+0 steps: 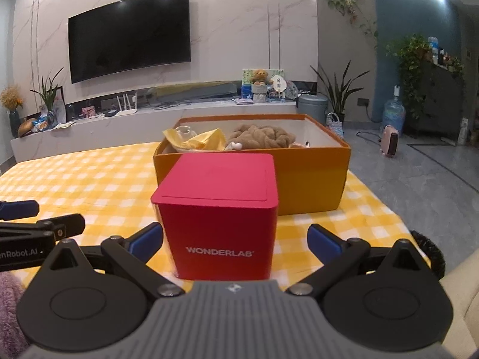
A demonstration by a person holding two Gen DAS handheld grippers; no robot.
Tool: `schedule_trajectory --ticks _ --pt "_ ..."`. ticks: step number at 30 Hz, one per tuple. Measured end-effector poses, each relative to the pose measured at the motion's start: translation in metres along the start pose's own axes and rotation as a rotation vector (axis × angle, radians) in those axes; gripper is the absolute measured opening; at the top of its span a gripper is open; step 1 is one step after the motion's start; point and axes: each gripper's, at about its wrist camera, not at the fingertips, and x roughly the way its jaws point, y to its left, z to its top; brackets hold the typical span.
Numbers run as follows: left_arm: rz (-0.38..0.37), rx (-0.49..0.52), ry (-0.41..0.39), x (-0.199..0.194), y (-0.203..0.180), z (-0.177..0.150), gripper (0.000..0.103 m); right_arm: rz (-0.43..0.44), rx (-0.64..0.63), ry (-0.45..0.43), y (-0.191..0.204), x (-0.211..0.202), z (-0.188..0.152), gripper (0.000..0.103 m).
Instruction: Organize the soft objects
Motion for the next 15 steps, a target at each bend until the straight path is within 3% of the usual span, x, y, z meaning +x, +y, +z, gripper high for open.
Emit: schedule_trajectory --ticks 15 --pt "0.0 0.024 -0.01 -0.0071 -0.0062 0.0007 0.1 -0.002 -0.003 0.023 0.0008 0.0029 0.0004 0.1"
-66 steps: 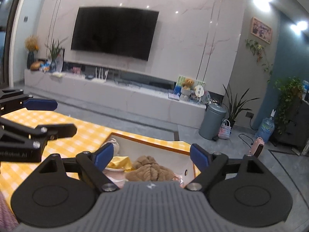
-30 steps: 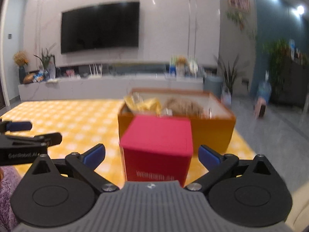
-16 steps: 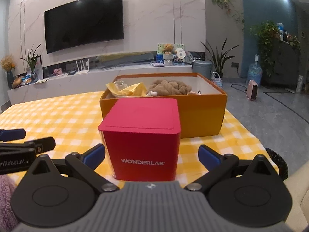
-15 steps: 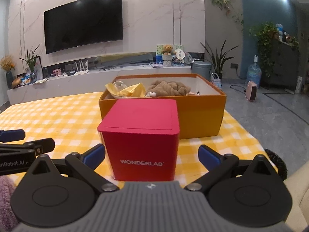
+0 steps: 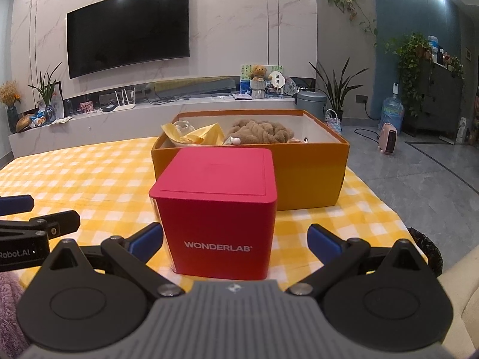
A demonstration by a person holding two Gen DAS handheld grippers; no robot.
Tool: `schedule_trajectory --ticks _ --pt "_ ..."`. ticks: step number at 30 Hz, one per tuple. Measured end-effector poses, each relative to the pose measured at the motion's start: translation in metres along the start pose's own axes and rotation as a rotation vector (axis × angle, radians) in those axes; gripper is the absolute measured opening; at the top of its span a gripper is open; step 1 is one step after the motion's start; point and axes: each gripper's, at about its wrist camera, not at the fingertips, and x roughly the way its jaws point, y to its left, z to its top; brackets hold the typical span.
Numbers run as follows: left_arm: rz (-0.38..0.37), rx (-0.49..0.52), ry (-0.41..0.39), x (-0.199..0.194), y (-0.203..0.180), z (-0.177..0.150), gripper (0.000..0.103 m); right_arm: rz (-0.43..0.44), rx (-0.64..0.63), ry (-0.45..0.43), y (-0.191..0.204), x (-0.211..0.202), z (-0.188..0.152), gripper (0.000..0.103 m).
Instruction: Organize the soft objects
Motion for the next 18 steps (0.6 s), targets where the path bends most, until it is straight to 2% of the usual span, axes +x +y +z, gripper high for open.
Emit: schedule_trajectory --ticks 18 --pt "0.001 0.022 0.002 -0.0009 -0.0041 -0.0015 0.1 0.003 -0.005 0.005 -0.0006 0.0015 -0.0015 0.1"
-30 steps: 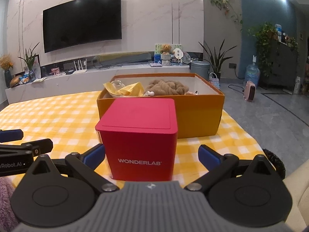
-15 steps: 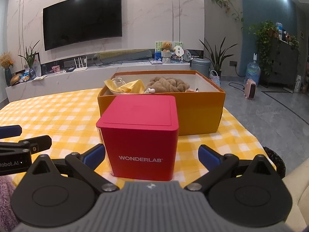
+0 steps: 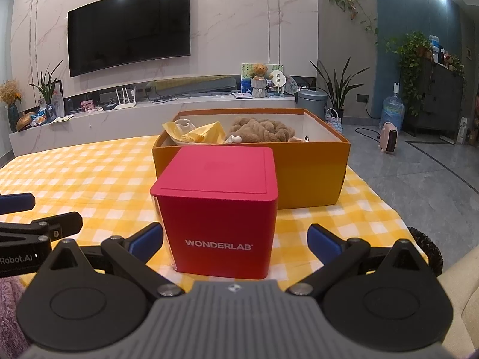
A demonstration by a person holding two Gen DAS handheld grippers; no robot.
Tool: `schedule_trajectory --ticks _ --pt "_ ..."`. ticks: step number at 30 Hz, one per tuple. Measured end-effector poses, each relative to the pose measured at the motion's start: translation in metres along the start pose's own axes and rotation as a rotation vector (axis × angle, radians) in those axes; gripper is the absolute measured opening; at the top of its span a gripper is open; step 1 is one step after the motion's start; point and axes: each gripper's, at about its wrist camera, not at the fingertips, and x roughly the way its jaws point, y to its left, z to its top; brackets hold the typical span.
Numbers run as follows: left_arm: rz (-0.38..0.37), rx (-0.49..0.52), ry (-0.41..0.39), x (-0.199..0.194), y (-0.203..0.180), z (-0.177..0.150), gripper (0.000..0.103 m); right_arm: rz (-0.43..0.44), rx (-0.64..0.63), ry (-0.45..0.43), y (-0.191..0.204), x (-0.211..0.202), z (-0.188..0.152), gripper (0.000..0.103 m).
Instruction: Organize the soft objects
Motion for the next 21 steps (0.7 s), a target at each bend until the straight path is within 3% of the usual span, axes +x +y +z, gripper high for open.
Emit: schedule_trajectory --ticks 21 --pt "-0.001 -0.004 0.005 0.0001 -0.0005 -0.0021 0.1 0.003 -0.001 0.003 -0.0002 -0.0016 -0.0009 0.1"
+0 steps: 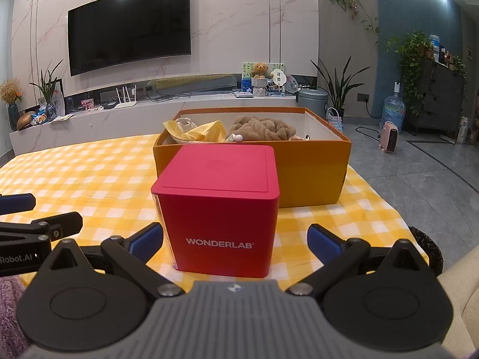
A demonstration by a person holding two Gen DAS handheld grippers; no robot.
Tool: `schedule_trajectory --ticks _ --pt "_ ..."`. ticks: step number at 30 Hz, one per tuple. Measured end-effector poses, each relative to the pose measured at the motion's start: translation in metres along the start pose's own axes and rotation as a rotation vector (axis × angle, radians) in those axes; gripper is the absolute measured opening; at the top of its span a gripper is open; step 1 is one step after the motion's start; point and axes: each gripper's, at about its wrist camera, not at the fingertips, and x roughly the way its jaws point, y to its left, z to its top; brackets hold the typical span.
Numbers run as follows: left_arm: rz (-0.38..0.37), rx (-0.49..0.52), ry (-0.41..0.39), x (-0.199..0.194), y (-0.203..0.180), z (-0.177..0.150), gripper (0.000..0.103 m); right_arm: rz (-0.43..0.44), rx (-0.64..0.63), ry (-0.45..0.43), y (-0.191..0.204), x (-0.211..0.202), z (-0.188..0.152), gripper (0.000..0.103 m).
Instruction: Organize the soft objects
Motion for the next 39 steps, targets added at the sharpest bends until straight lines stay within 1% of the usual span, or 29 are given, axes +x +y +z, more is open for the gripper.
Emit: schedule_trajectory --ticks 15,22,28,39 --pt "0.001 -0.007 0.002 -0.0017 0.0002 0.0006 0.1 -0.001 0.001 0.001 0.0001 -0.0001 0.0 0.1" --pt "0.01 -0.009 -0.007 -0.0032 0.001 0.0014 0.1 0.0 0.0 0.001 0.0 -0.0001 0.0 0.1" --pt "0.004 -0.009 -0.017 -0.005 0.0009 0.0024 0.1 0.0 0.0 0.002 0.0002 0.0 0.0 0.1" --pt "0.004 -0.015 -0.007 -0.0051 0.0018 0.0028 0.1 0.0 0.002 0.003 0.0005 -0.0001 0.0 0.1"
